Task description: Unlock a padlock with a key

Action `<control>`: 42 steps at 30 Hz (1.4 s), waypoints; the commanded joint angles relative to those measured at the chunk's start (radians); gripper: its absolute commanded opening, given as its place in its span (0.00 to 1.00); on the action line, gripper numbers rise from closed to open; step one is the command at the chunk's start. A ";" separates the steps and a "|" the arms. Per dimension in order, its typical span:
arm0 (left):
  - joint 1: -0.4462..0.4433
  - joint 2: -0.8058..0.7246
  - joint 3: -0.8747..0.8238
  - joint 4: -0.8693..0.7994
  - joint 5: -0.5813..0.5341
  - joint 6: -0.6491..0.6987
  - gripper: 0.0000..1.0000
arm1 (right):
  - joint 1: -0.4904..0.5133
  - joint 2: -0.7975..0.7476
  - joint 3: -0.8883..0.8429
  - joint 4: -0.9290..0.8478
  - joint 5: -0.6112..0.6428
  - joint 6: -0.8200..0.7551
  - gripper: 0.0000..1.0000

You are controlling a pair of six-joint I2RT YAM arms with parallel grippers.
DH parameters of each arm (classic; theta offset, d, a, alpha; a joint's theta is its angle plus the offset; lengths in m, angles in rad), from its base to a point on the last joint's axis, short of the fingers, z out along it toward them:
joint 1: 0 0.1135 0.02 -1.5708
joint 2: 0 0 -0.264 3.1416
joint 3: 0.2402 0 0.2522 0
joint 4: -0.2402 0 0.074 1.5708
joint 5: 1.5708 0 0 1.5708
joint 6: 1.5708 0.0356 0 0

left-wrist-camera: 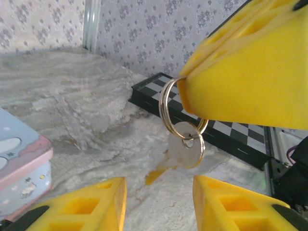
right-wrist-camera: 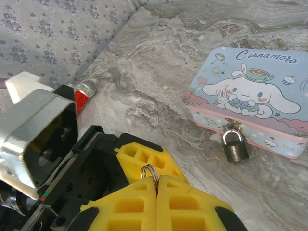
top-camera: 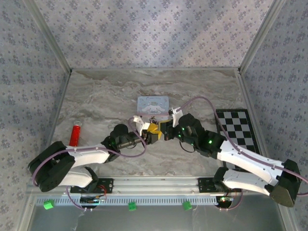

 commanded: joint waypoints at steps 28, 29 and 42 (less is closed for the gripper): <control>-0.014 -0.076 -0.025 0.024 0.001 0.093 0.09 | 0.055 -0.013 0.003 -0.008 0.110 0.031 0.00; -0.014 -0.077 -0.024 0.022 0.007 0.092 0.08 | 0.055 -0.013 0.004 -0.007 0.108 0.032 0.00; -0.014 -0.141 0.010 -0.177 0.023 0.148 0.00 | -0.003 -0.009 -0.003 -0.021 -0.018 -0.062 0.10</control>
